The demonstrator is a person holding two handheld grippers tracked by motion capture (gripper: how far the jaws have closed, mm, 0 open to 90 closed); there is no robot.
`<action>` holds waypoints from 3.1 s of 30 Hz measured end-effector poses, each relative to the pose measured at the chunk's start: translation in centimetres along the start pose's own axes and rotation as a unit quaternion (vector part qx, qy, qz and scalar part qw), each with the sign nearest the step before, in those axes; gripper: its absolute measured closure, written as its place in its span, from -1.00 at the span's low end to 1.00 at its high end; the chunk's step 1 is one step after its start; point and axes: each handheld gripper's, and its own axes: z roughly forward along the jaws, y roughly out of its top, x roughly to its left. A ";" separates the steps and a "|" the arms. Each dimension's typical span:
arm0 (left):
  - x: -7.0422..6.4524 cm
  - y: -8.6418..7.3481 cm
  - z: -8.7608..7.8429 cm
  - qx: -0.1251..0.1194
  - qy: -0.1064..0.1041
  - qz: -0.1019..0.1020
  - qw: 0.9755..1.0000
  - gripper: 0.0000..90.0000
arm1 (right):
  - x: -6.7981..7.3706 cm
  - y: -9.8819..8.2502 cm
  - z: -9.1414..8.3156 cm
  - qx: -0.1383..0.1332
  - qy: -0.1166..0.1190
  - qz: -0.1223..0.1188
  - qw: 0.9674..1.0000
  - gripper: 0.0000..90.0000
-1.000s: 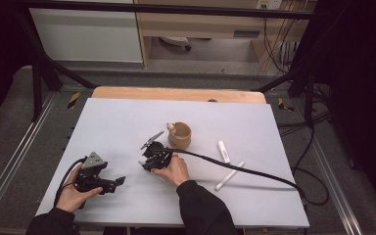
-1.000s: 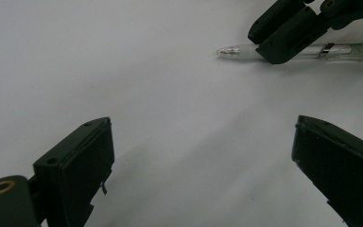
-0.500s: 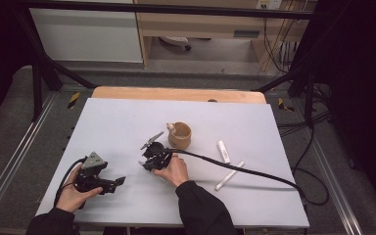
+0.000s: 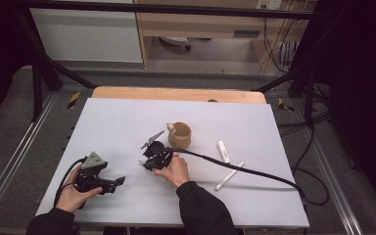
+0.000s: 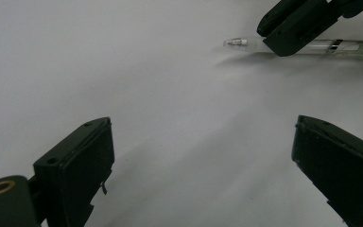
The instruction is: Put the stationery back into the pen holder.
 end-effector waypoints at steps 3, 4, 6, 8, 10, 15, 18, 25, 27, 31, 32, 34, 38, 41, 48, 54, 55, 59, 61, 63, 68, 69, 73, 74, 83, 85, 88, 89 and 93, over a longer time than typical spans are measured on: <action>0.0 0.0 0.0 0.000 0.000 0.000 1.000 -0.85 | 0.1 0.1 -0.4 -0.001 0.002 0.003 1.000 0.80; 0.0 0.0 0.0 0.000 -0.001 0.000 1.000 -0.85 | 0.1 0.2 -0.5 -0.002 0.002 0.000 1.000 0.80; 0.0 0.0 0.0 -0.001 -0.001 -0.002 1.000 -0.85 | 0.1 0.2 -0.8 -0.006 0.001 -0.001 1.000 0.80; 0.0 0.0 0.0 -0.001 -0.001 0.000 1.000 -0.85 | 0.2 0.3 -1.2 -0.013 -0.002 -0.003 1.000 0.80; 0.0 0.0 -0.1 -0.001 -0.001 0.000 1.000 -0.85 | 0.3 0.4 -1.6 -0.018 -0.002 -0.004 1.000 0.80; -0.1 0.0 0.0 -0.002 -0.001 -0.001 1.000 -0.85 | 0.6 0.6 -2.6 -0.035 -0.004 -0.007 0.999 0.80; -0.1 0.0 0.0 -0.002 -0.001 -0.002 1.000 -0.85 | 0.8 0.7 -3.3 -0.047 -0.005 -0.010 0.999 0.80; -0.1 0.0 0.0 0.000 0.000 0.000 1.000 -0.85 | 0.5 0.5 -5.1 -0.077 -0.006 -0.005 0.997 0.80; -0.1 0.0 0.0 -0.002 0.000 -0.001 1.000 -0.85 | 0.4 0.5 -5.7 -0.085 -0.009 -0.005 0.996 0.80; -0.1 0.0 0.0 -0.002 -0.001 -0.002 1.000 -0.85 | 0.0 0.3 -7.0 -0.104 -0.014 -0.003 0.994 0.80; -0.1 0.0 0.0 -0.002 -0.001 -0.002 1.000 -0.85 | -0.1 0.2 -7.4 -0.109 -0.016 -0.001 0.994 0.80; -0.1 0.0 0.0 -0.002 -0.001 -0.003 1.000 -0.85 | -0.3 0.0 -8.1 -0.118 -0.022 0.001 0.993 0.80; -0.1 0.0 0.0 -0.003 0.000 -0.003 1.000 -0.85 | -0.9 -0.6 -9.5 -0.141 -0.030 0.009 0.989 0.80; -0.1 0.1 0.0 0.000 -0.001 0.000 1.000 -0.85 | -1.3 -1.0 -10.5 -0.156 -0.037 0.012 0.987 0.80; -0.1 0.1 0.0 0.000 -0.001 0.000 1.000 -0.85 | -2.3 -1.6 -12.7 -0.188 -0.053 0.025 0.980 0.80; -0.1 0.1 0.0 0.000 -0.001 0.000 1.000 -0.85 | -3.1 -1.5 -14.4 -0.219 -0.072 0.035 0.972 0.80; -0.1 0.1 0.0 0.000 -0.001 0.001 1.000 -0.85 | -3.3 -1.5 -14.6 -0.223 -0.074 0.035 0.971 0.80; -0.1 0.1 0.0 0.000 -0.001 0.000 1.000 -0.85 | -3.8 -1.3 -15.2 -0.239 -0.086 0.043 0.966 0.80; -0.1 0.1 0.0 -0.002 -0.001 -0.001 1.000 -0.85 | -4.1 -1.2 -15.3 -0.248 -0.091 0.047 0.963 0.80; -0.1 0.1 0.0 -0.001 -0.001 -0.001 1.000 -0.85 | -4.4 -1.0 -15.3 -0.259 -0.098 0.053 0.960 0.80; -0.2 0.1 0.0 -0.002 -0.002 -0.001 1.000 -0.85 | -5.4 -0.6 -15.1 -0.284 -0.114 0.060 0.950 0.80; -0.1 0.1 0.0 -0.002 -0.001 -0.001 1.000 -0.85 | -5.6 -0.5 -15.0 -0.288 -0.116 0.063 0.948 0.80; -0.1 0.1 0.0 -0.003 -0.001 -0.002 1.000 -0.85 | -6.6 -0.1 -14.5 -0.302 -0.118 0.074 0.943 0.80; -0.1 0.1 -0.1 -0.003 -0.002 -0.002 1.000 -0.85 | -6.7 0.0 -14.4 -0.305 -0.118 0.076 0.942 0.80; -0.1 0.1 -0.1 -0.004 -0.002 -0.003 1.000 -0.85 | -8.7 0.7 -13.7 -0.332 -0.122 0.099 0.930 0.80; -0.1 0.1 0.0 -0.004 -0.002 -0.004 1.000 -0.85 | -9.1 0.8 -13.5 -0.337 -0.121 0.102 0.928 0.80; -0.1 0.1 0.0 -0.003 -0.003 -0.003 1.000 -0.85 | -9.6 1.0 -13.1 -0.337 -0.124 0.106 0.927 0.80; -0.1 0.1 0.0 -0.004 -0.003 -0.002 1.000 -0.85 | -9.8 1.0 -13.0 -0.339 -0.126 0.106 0.926 0.80; 0.0 0.1 -0.1 -0.004 -0.003 -0.003 1.000 -0.85 | -10.4 1.2 -12.3 -0.343 -0.125 0.111 0.924 0.80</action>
